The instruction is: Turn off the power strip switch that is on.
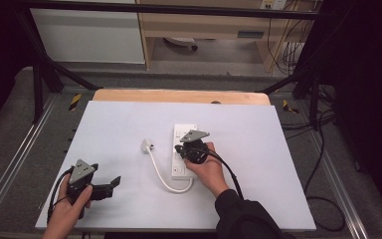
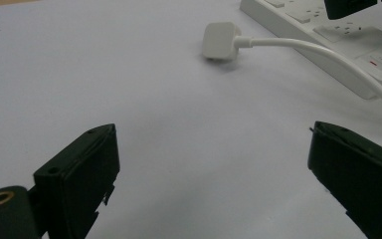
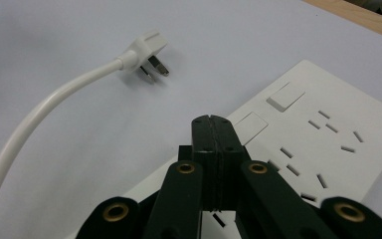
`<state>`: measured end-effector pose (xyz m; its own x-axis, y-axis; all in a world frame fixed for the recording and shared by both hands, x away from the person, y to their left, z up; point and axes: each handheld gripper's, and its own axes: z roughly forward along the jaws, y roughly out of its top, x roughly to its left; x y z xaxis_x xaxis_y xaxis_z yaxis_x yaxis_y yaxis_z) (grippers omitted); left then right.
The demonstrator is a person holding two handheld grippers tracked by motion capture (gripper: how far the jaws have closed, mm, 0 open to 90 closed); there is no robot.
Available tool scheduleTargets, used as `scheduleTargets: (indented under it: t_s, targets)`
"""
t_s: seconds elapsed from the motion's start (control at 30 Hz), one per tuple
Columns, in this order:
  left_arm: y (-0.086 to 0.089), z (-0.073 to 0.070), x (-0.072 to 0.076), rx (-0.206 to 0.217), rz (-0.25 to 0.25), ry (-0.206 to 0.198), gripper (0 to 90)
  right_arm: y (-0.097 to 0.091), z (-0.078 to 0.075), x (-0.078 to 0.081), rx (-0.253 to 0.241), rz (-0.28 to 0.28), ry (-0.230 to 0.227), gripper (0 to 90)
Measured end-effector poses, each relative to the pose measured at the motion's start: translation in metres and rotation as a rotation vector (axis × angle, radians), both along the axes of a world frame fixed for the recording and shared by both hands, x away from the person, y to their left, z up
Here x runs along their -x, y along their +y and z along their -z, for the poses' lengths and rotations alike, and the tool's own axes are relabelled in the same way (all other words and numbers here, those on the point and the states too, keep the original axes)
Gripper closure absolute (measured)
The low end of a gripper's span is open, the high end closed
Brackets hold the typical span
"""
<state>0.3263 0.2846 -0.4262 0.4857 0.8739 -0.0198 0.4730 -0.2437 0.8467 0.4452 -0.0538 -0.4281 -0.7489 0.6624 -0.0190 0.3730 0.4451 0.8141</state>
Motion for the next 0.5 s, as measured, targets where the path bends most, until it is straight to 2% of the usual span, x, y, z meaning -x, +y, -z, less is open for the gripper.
scheduleTargets:
  t_s: [0.5]
  targets:
    - [0.0004, -0.0001, 0.0000, -0.003, -0.002, 0.000, 5.9, 0.0031, 0.0056, -0.0013, 0.013, 0.001, 0.003, 90.0]
